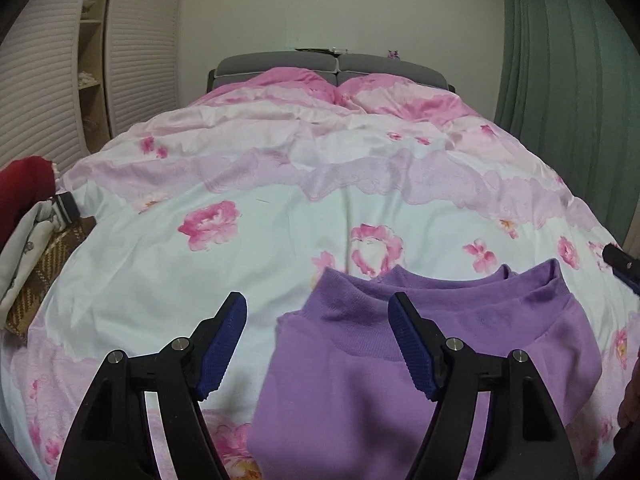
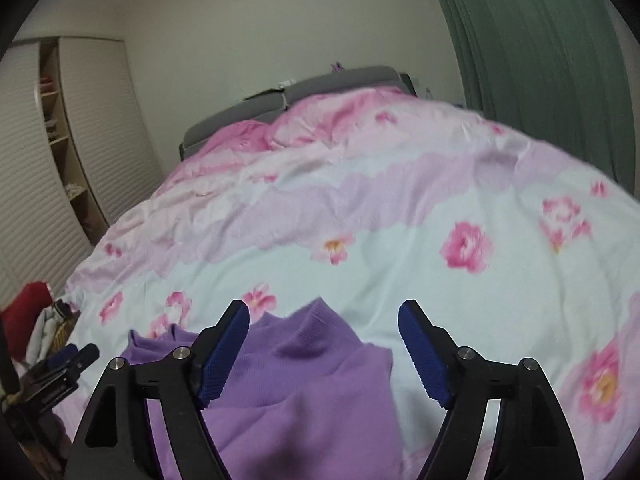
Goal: Fold small clothes
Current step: 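Lay the hem over onto the collar with both tools and open them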
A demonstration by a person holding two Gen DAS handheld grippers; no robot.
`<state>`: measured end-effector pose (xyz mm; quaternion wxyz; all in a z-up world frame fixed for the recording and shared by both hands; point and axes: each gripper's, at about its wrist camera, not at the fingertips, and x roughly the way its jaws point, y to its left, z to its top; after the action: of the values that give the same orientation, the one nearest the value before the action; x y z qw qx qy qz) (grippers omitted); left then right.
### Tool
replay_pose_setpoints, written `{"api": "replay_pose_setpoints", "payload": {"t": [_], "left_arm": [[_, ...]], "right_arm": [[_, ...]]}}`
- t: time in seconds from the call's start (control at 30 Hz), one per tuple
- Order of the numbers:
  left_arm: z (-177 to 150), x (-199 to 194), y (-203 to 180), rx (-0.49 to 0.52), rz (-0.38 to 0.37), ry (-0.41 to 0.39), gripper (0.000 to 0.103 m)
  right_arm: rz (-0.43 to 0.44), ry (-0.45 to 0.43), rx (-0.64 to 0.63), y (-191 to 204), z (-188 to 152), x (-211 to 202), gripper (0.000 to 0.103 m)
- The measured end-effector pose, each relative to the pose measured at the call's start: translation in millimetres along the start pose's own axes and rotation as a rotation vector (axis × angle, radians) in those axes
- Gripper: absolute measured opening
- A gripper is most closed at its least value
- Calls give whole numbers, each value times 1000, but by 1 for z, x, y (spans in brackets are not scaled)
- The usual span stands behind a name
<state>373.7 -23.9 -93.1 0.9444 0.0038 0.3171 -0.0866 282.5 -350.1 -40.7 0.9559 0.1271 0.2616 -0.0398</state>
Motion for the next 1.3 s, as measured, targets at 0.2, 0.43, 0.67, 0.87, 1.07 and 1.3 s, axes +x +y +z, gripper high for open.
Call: {"api": "replay_pose_setpoints", "payload": {"t": [0.2, 0.43, 0.67, 0.87, 1.07, 1.3], "left_arm": [[-5, 20, -21, 119, -29, 4, 72], [-5, 65, -14, 266, -64, 168, 64], [1, 103, -10, 356, -191, 315, 44], [7, 105, -12, 346, -177, 266, 19], [9, 113, 1, 255, -145, 231, 18], [8, 105, 0, 259, -142, 225, 21]], "right_arm": [[-77, 40, -164, 18, -11, 9, 77], [-145, 113, -418, 27, -30, 56, 77], [-54, 258, -537, 31, -25, 104, 24], [-23, 194, -449, 24, -15, 98, 16], [-64, 190, -388, 20, -12, 115, 16], [-106, 225, -389, 19, -21, 120, 50]]}}
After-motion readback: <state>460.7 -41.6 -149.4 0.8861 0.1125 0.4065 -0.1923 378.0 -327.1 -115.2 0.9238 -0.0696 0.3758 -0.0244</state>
